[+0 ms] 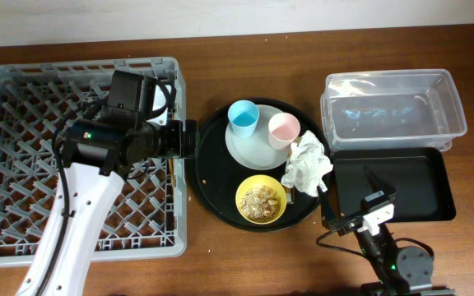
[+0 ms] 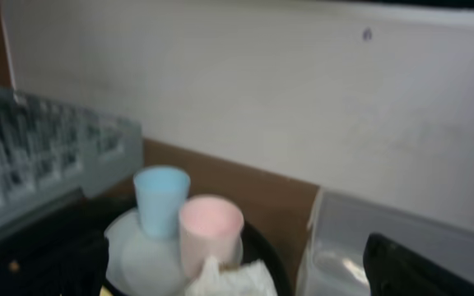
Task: Sort waste into correct bins and load items into the dishwasher rack
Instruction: 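Move the right gripper to the yellow bowl and grasp its rim, then lift the yellow bowl and carry it right over the black tray, then tip the yellow bowl to dump food scraps onto the black tray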
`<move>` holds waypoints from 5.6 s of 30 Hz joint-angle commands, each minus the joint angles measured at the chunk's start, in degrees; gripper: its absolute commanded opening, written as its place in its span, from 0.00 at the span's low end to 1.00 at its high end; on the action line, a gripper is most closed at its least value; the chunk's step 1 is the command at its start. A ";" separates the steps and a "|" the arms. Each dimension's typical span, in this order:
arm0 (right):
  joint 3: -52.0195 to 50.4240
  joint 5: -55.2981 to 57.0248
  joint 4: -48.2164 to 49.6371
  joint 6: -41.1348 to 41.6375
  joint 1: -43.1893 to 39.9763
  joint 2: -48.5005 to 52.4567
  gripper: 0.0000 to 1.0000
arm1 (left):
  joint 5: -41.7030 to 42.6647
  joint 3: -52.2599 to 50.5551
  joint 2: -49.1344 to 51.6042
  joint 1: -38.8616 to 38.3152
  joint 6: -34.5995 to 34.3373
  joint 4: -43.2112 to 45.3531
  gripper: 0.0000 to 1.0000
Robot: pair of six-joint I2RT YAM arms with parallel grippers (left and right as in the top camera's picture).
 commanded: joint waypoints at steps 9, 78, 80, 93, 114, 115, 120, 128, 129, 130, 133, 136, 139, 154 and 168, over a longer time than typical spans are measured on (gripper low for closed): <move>61.81 6.05 -53.53 -2.62 0.26 31.82 0.99 | 1.03 0.72 0.09 0.07 0.28 0.13 0.99; 50.90 25.55 -32.20 25.99 48.24 89.18 0.04 | 1.01 0.72 0.09 0.07 0.28 0.13 0.99; 53.31 25.53 -35.82 26.01 48.26 87.67 0.04 | 1.01 0.72 0.09 0.07 0.28 0.13 0.99; 68.72 23.12 -60.81 25.97 39.30 84.30 0.04 | 1.01 0.72 0.09 0.07 0.28 0.13 1.00; 59.98 -33.24 -64.11 -11.61 -29.77 85.20 0.04 | 1.01 0.72 0.09 0.07 0.28 0.13 0.99; 59.47 -34.97 -63.58 -11.61 -31.50 85.20 0.04 | 1.01 0.72 0.09 0.07 0.28 0.13 0.99; 55.47 -43.19 -60.06 -11.91 -40.89 85.81 0.04 | 1.03 0.72 0.09 0.07 0.28 0.13 0.99; 47.47 -61.66 -51.54 -12.48 -49.07 90.75 0.04 | 1.01 0.72 0.09 0.07 0.28 0.13 0.99; 46.75 -62.93 -51.04 -12.48 -49.77 91.52 0.04 | 1.01 0.72 0.09 0.07 0.28 0.13 0.99; 46.05 -64.54 -50.58 -12.48 -50.56 92.26 0.04 | 1.01 0.72 0.09 0.07 0.28 0.13 0.99; 45.22 -66.12 -50.51 -11.28 -53.66 94.07 0.04 | 1.01 0.72 0.09 0.07 0.28 0.13 0.99; 45.22 -66.31 -50.47 -11.15 -56.59 95.89 0.04 | 1.01 0.72 0.09 0.07 0.28 0.13 1.00; 45.20 -66.86 -50.49 -11.15 -58.82 98.16 0.04 | 1.01 0.72 0.09 0.07 0.28 0.13 0.99; 48.00 -71.60 -58.38 3.85 -59.39 100.37 0.04 | 1.01 0.72 0.09 0.07 0.28 0.13 0.99; 62.38 -51.06 -70.97 -0.52 -58.51 89.31 0.04 | 1.01 0.72 0.09 0.07 0.28 0.13 0.99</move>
